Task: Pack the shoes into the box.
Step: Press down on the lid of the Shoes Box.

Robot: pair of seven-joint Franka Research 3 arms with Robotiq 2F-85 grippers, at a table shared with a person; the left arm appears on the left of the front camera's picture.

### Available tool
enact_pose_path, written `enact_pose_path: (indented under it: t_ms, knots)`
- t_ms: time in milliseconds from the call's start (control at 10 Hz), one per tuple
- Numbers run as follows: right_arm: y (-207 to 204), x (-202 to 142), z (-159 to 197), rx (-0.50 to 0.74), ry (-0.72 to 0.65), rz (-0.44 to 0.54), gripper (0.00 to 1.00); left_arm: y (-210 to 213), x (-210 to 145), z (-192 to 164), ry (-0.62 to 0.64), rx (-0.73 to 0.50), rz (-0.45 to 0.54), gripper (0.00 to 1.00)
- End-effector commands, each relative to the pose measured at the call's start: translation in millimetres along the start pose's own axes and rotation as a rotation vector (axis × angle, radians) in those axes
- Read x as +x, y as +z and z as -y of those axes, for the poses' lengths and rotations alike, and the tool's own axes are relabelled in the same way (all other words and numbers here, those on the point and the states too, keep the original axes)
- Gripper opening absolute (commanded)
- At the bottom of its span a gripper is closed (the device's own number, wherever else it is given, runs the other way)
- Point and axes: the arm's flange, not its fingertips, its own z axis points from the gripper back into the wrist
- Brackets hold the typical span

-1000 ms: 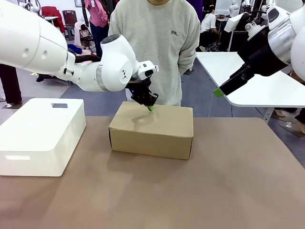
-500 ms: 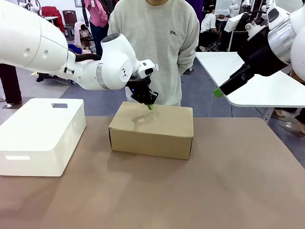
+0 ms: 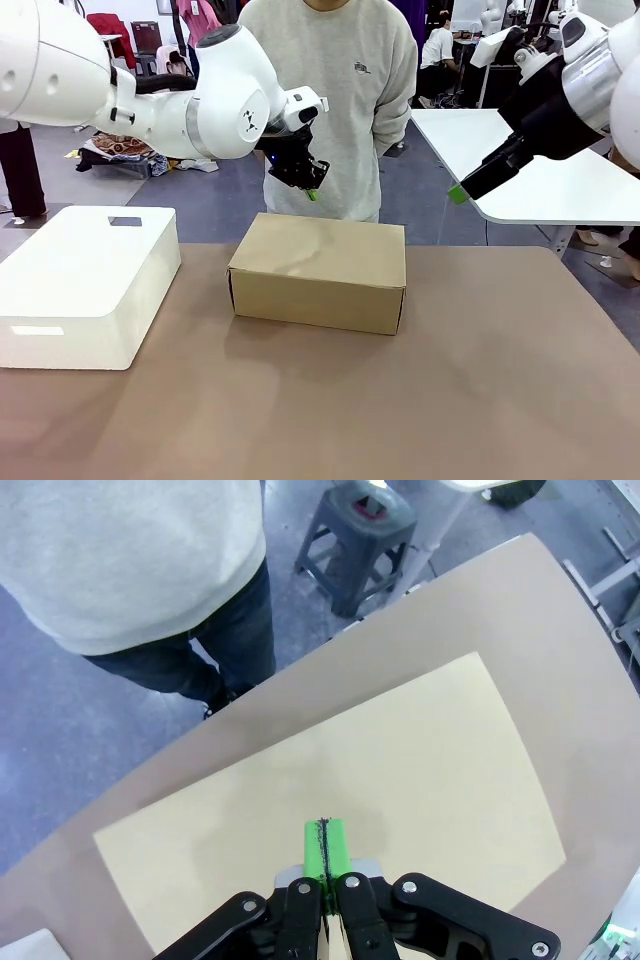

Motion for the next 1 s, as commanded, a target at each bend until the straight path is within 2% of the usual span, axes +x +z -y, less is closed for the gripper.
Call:
enact_pose_path:
  t_ms: [0,900]
  knots:
    - [-0.3,5.1,-0.1,-0.011,-0.016,0.007,1.00,-7.8,0.1,-1.2,-0.005,-0.003,-0.003,0.00]
    - [-0.3,5.1,-0.1,-0.011,-0.016,0.007,1.00,-9.8,-1.0,0.8,0.001,-0.006,-0.009,0.00]
